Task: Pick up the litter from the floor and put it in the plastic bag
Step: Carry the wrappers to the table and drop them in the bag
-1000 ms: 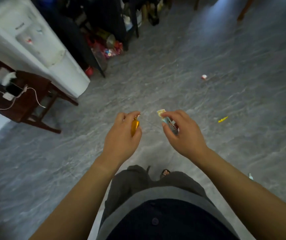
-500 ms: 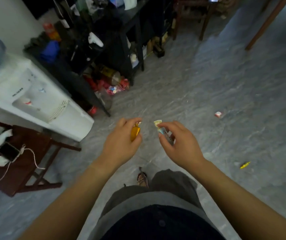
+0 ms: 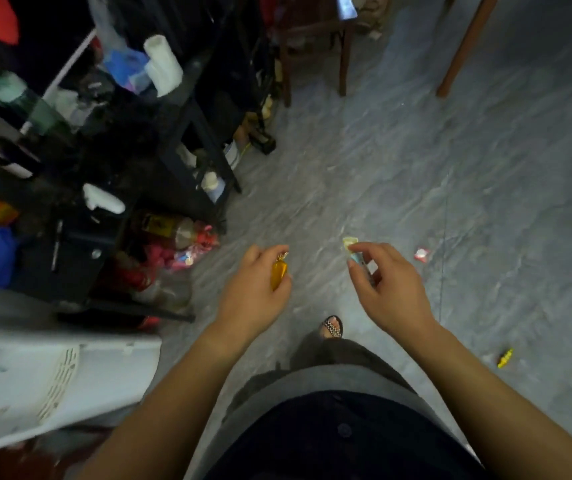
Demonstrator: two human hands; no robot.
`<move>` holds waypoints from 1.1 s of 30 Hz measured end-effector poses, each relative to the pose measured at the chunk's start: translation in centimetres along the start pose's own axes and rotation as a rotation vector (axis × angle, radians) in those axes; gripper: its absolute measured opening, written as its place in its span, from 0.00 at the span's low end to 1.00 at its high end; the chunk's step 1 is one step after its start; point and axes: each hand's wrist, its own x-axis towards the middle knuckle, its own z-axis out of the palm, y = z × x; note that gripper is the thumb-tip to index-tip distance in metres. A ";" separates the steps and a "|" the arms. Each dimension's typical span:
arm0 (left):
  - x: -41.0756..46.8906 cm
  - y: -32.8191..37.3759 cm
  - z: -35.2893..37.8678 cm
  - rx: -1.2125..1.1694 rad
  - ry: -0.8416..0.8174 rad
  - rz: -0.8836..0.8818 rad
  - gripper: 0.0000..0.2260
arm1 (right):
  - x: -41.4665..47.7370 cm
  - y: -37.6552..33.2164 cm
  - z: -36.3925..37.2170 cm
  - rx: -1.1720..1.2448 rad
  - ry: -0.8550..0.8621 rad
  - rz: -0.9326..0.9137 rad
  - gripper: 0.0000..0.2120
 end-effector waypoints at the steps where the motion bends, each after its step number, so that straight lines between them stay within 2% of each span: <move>1: 2.8 1.1 -0.3 0.006 -0.010 0.035 0.18 | 2.8 0.0 -1.0 0.001 0.038 0.002 0.11; 8: 20.0 9.0 -0.8 0.039 -0.020 0.210 0.18 | 16.0 3.3 -6.8 -0.040 0.191 0.066 0.11; 13: 31.5 13.6 1.8 0.086 -0.109 0.283 0.18 | 24.5 8.3 -9.4 -0.065 0.264 0.231 0.12; 17: 43.1 17.8 3.2 0.084 -0.142 0.369 0.18 | 34.7 11.1 -12.0 -0.086 0.335 0.253 0.12; 25: 65.4 31.5 4.4 0.149 -0.219 0.602 0.17 | 52.8 16.0 -22.9 -0.140 0.465 0.331 0.12; 29: 72.5 37.7 7.6 0.165 -0.318 0.669 0.17 | 57.2 20.8 -27.2 -0.076 0.596 0.467 0.11; 33: 78.8 44.2 12.1 0.171 -0.364 0.694 0.17 | 61.9 26.8 -31.8 -0.029 0.625 0.556 0.10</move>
